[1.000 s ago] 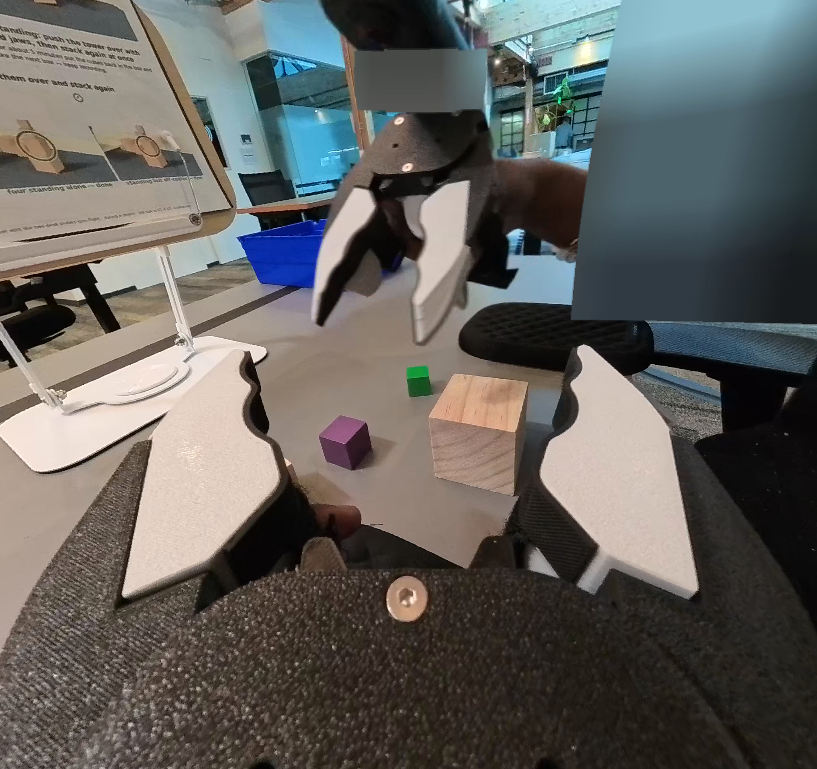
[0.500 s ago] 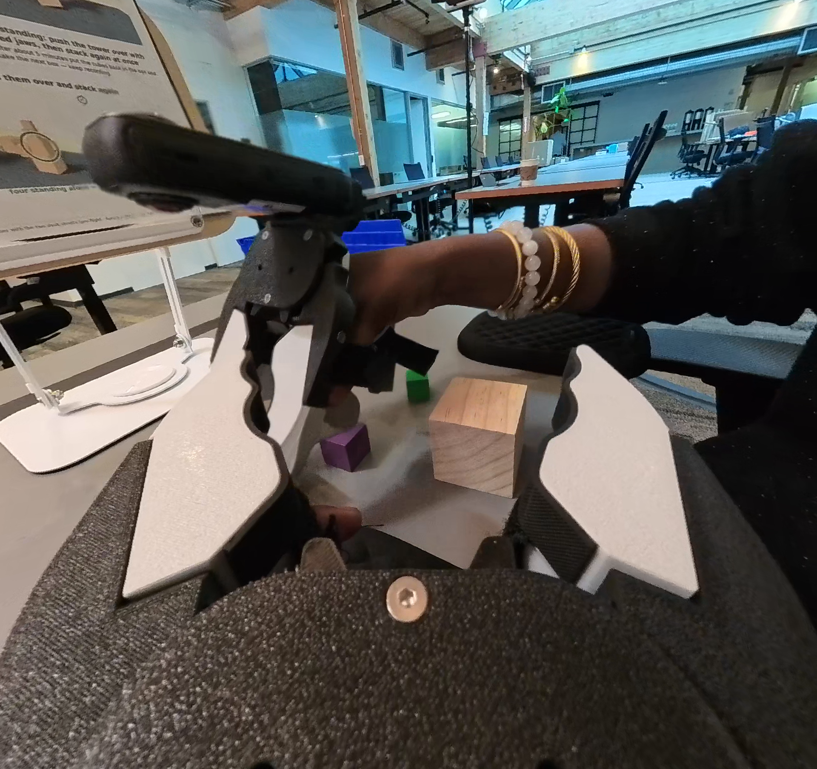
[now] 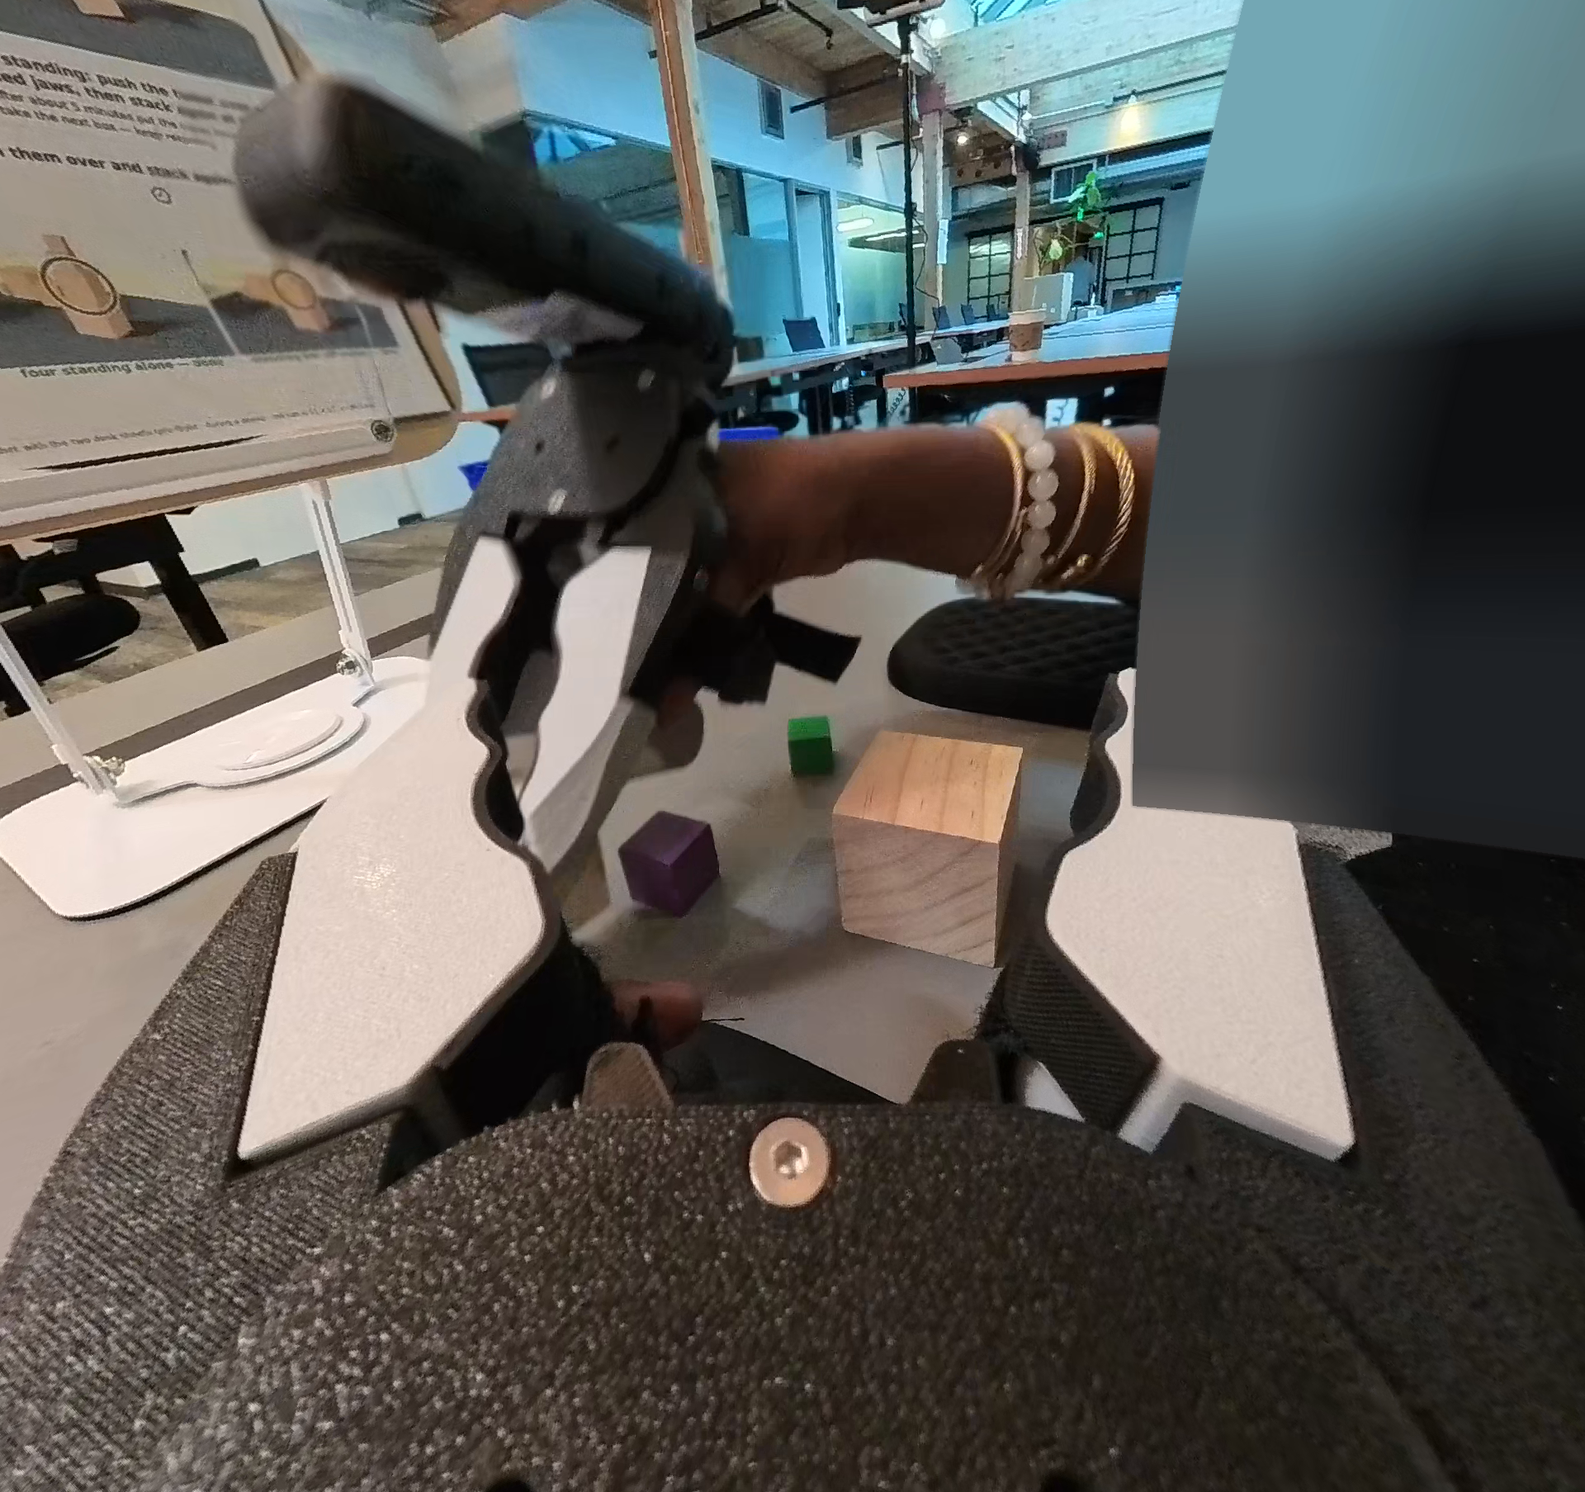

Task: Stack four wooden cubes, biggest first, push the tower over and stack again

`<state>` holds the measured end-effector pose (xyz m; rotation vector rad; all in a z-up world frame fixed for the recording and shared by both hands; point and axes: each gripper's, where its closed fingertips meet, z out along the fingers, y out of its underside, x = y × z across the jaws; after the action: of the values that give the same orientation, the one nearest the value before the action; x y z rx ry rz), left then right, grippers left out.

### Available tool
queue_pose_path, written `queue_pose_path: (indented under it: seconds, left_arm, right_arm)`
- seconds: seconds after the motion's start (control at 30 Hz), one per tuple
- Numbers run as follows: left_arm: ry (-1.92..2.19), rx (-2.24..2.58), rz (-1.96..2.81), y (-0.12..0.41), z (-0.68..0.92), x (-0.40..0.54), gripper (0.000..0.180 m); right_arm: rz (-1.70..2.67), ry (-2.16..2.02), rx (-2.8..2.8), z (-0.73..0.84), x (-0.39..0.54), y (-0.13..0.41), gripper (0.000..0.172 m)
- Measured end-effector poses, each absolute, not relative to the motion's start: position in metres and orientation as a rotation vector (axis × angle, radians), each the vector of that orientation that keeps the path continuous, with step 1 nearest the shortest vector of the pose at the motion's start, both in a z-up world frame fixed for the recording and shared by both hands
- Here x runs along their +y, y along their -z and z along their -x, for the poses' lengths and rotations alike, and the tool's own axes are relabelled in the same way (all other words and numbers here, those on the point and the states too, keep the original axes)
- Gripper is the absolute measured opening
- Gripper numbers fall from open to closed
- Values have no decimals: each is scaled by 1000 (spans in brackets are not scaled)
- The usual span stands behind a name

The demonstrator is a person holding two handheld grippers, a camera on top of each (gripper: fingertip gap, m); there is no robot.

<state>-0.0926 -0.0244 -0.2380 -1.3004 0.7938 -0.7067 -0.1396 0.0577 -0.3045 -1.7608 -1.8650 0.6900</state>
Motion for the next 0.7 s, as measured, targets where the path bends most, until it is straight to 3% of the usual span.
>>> queue_pose_path:
  seconds: [0.3,0.7]
  left_arm:
    - [710,796,1303,238,92,-24,127]
    - [703,802,1309,239,91,-24,127]
  right_arm:
    - [1597,-769,-2027,72,-2,251,42]
    - [1644,-769,-2113,43,-34,279,42]
